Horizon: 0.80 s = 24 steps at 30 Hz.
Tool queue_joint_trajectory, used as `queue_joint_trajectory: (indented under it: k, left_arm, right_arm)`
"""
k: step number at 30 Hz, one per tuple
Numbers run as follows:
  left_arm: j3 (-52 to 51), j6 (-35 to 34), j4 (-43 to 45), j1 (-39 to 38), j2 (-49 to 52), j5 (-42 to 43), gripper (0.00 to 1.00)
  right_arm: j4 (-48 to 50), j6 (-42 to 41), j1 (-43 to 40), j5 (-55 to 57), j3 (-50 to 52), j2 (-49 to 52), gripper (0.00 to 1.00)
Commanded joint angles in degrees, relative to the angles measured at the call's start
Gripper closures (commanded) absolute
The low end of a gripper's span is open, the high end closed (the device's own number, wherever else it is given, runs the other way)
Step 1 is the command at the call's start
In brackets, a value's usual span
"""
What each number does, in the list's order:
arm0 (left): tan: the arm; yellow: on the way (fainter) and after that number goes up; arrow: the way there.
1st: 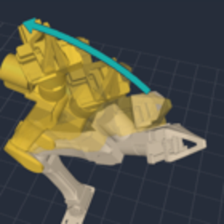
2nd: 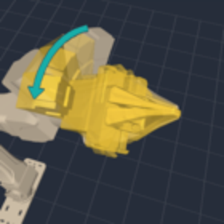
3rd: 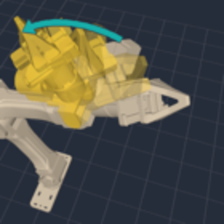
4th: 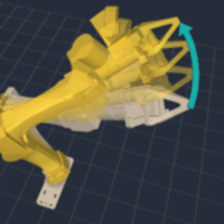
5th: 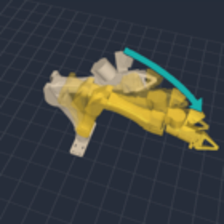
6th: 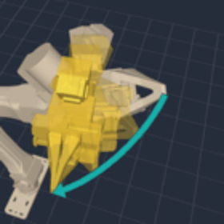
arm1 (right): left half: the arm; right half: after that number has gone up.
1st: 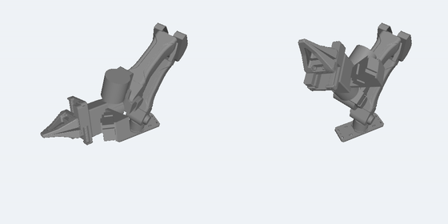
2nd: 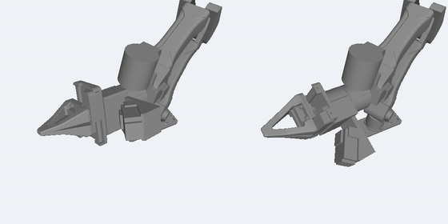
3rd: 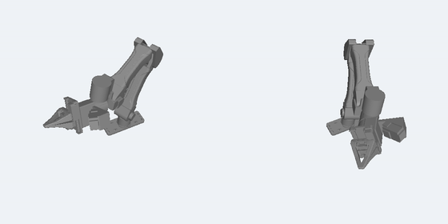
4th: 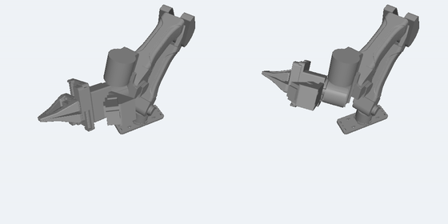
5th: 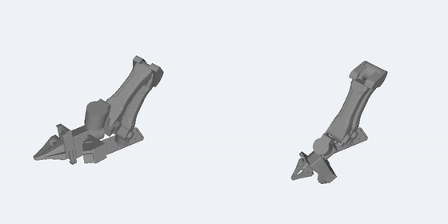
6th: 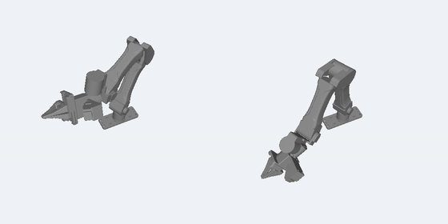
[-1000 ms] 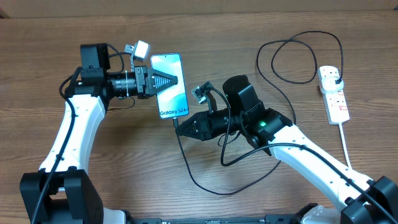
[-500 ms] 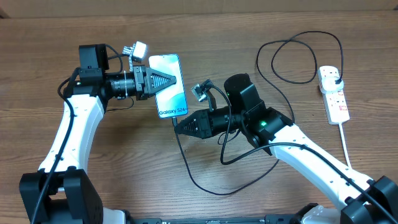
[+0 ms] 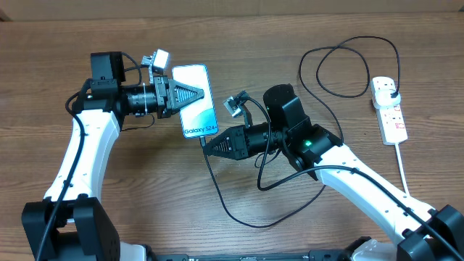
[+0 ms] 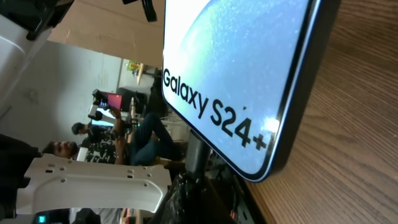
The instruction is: Plug charger to phone and switch on socket
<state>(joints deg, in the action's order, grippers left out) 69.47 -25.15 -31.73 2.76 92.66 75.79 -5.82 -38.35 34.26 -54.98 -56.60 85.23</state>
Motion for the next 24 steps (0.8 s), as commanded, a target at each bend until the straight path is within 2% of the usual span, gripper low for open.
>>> queue_joint_trajectory:
  k: [1,8,9,10,11,13,14,18,24]
  left_arm:
    - [-0.3,2.2,-1.5,-2.2,0.0,3.3,0.96]
    - [-0.3,2.2,-1.3,-2.0,0.0,3.2,0.96]
    - [-0.3,2.2,-1.3,-2.0,0.0,3.2,0.96]
    - [-0.3,2.2,-1.3,-2.0,0.0,3.2,0.96]
    - [-0.3,2.2,-1.2,-2.0,0.0,3.2,0.96]
    - [-0.3,2.3,-1.2,-2.0,0.0,3.0,0.96]
    - [-0.3,2.3,-1.2,-2.0,0.0,3.0,0.96]
    - [-0.3,2.5,-0.9,-2.0,0.0,1.2,0.96]
    - [-0.3,5.1,-0.8,-2.0,0.0,1.1,0.96]
  right_arm:
    - [3.4,-0.3,-2.5,7.7,-1.6,-0.7,0.96]
    - [4.2,-0.7,-4.2,7.8,-1.6,-0.7,0.94]
    - [4.1,-0.7,-4.7,7.6,-1.6,-0.7,0.83]
    - [4.1,-0.7,-5.2,7.0,-1.6,-0.7,0.67]
    - [4.1,-0.7,-5.7,6.1,-1.6,-0.7,0.57]
    - [4.0,-0.5,-6.6,4.7,-1.6,-0.7,0.44]
    - [4.0,-0.2,-7.0,4.1,-1.6,-0.7,0.40]
    - [3.5,3.0,-8.6,0.7,-1.6,-0.7,0.36]
    - [-2.1,9.2,-9.3,-0.2,-1.6,-0.7,0.29]
